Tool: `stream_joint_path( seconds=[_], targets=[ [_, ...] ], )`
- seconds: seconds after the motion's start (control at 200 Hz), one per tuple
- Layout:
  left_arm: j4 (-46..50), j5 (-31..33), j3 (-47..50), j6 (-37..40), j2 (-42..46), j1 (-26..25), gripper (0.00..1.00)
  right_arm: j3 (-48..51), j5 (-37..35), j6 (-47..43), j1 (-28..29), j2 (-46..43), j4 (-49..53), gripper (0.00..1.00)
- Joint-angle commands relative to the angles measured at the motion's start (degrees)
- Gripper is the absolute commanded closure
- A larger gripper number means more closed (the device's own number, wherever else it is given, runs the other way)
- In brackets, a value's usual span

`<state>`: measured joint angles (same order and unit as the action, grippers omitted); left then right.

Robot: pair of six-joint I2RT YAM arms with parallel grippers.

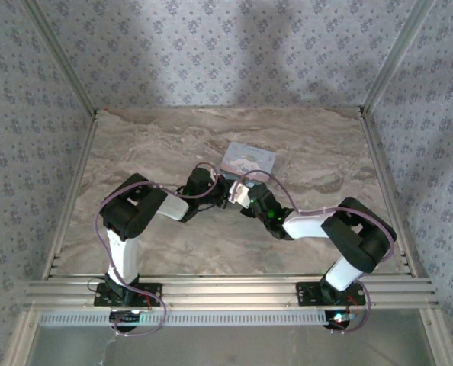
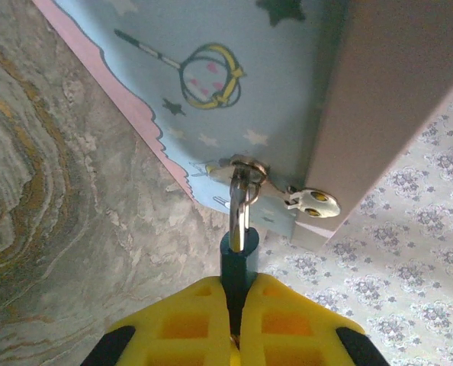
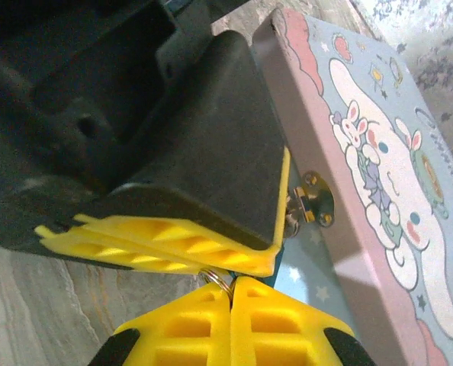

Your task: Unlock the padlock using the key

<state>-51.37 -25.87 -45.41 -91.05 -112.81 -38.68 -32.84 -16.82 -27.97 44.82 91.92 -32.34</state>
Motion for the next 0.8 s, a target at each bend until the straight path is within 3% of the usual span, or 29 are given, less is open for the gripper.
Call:
stream_joint_path(
  seconds=[0.0,0.23,0.415,0.794],
  targets=[
    [-2.9,-2.3,-0.6,-0.1,-0.2,-1.0,0.93,-1.6,4.7,12.4,-0.4,-0.6,-3.7,1.00],
    [-2.9,-2.3,-0.7,-0.2,-0.5,-1.1,0.93,0.1,9.0,25.2,-1.7,1.0,-8.5,1.00],
    [-3.0,-2.2,-0.6,-0.1,-0.5,-1.1,0.92,0.2,9.3,26.0,-1.8,1.6,-8.1,1.00],
    [4.5,0.5,1.0,7.6,4.7,-0.6,0.64,2.7,13.3,33.5,-3.8,1.4,-9.2,1.00]
  ],
)
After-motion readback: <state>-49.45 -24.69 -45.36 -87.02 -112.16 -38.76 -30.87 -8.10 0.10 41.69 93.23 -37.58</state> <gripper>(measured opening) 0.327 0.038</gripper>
